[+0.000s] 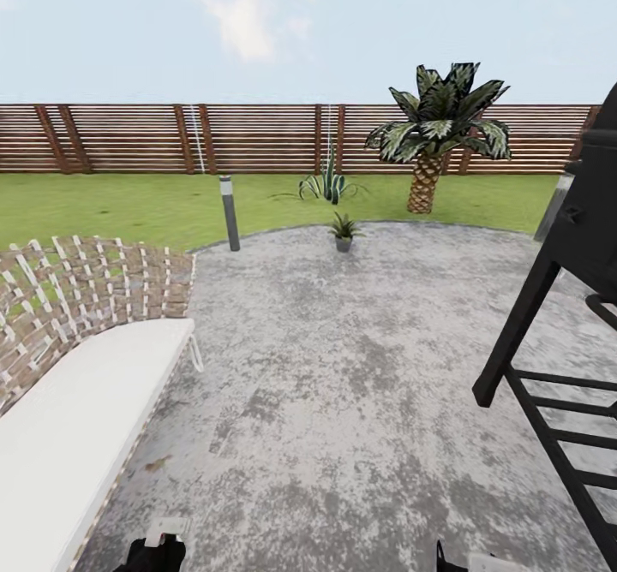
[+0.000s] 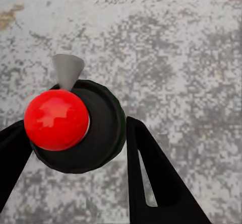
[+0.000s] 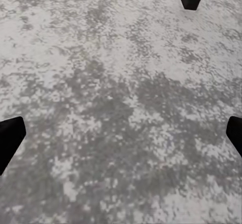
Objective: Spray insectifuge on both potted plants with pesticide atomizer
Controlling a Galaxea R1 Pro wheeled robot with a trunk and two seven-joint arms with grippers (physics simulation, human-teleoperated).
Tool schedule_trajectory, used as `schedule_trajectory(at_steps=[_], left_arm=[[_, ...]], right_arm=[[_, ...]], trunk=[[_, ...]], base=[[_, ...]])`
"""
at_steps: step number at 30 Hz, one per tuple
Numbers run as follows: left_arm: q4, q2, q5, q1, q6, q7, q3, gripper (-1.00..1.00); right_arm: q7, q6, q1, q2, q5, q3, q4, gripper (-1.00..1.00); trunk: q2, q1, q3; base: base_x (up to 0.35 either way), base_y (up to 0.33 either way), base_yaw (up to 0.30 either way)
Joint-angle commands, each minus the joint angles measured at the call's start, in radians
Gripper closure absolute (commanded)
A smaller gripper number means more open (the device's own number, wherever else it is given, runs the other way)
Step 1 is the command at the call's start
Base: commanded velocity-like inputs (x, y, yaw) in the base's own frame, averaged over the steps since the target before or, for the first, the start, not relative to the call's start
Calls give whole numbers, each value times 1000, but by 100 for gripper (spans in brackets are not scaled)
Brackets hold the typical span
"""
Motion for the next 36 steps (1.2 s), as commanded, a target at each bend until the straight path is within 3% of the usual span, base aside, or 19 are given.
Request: schedule_trajectory(at_steps=[1,16,25,36], left_arm=[[1,0,-2,-1,-3,-3,0,100],[1,0,-2,-1,-3,-3,0,100],[1,0,-2,-1,-3,-3,0,100],[1,0,-2,-1,-3,-3,0,100]], right_arm=[[-7,-2,-1,0,11,-3,1,-100],[-7,-2,-1,0,11,-4,1,-100],[-7,-2,-1,0,10,-5,0,-100],[-7,-2,-1,-1,9,-5,0,-100]], trunk=[[0,0,-1],[0,0,-1],[0,0,-1],[0,0,-1]], base=[[339,0,0],[339,0,-2],[340,0,-217],[339,0,-19]])
